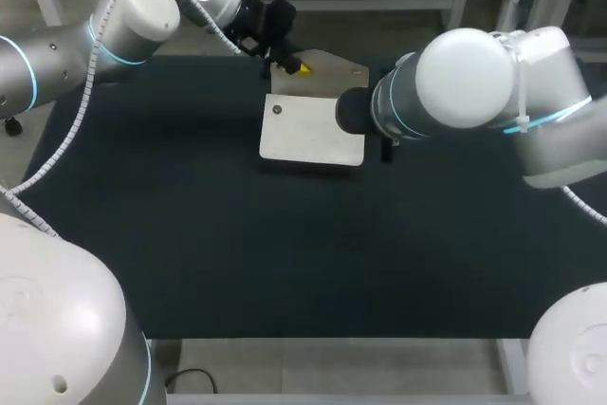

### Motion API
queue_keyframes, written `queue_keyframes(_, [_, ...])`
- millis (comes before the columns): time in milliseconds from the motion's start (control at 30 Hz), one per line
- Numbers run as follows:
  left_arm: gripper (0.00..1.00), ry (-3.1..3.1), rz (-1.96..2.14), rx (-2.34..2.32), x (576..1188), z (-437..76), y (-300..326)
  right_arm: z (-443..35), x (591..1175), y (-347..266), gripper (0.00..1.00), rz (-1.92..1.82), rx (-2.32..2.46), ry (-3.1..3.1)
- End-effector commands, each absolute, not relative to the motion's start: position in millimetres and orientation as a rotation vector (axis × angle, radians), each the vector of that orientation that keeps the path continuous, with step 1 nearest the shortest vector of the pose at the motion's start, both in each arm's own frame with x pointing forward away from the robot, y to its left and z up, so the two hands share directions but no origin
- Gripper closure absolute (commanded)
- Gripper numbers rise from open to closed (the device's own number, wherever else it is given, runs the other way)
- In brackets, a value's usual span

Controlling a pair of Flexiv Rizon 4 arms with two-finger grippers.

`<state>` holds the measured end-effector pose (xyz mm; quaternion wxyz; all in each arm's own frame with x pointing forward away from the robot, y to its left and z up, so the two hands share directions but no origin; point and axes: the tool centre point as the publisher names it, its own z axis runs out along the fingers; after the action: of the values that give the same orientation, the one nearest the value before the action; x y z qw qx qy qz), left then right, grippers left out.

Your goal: Pick up the bag, open it, inspect its contents, close it, and place it on the opposite side

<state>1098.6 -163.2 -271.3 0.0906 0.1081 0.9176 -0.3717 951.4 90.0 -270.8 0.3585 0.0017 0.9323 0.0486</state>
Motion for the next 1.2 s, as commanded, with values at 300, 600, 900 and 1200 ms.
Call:
queue_keyframes(300, [1.0,2.735,-1.121,0.291,1085,-253,-166,-235,980,112,1.0,0.118,-0.038,2.316])
queue_keyframes(600, [1.0,2.766,-1.097,0.219,1075,-234,-162,-232,1003,124,1.0,0.088,-0.08,2.278])
queue_keyframes(900, [1.0,2.786,-1.118,0.21,1072,-226,-163,-244,1020,129,1.0,0.1,-0.076,2.29])
queue_keyframes(1200, [1.0,2.793,-1.132,0.216,1069,-227,-166,-255,1028,130,1.0,0.076,-0.062,2.308])
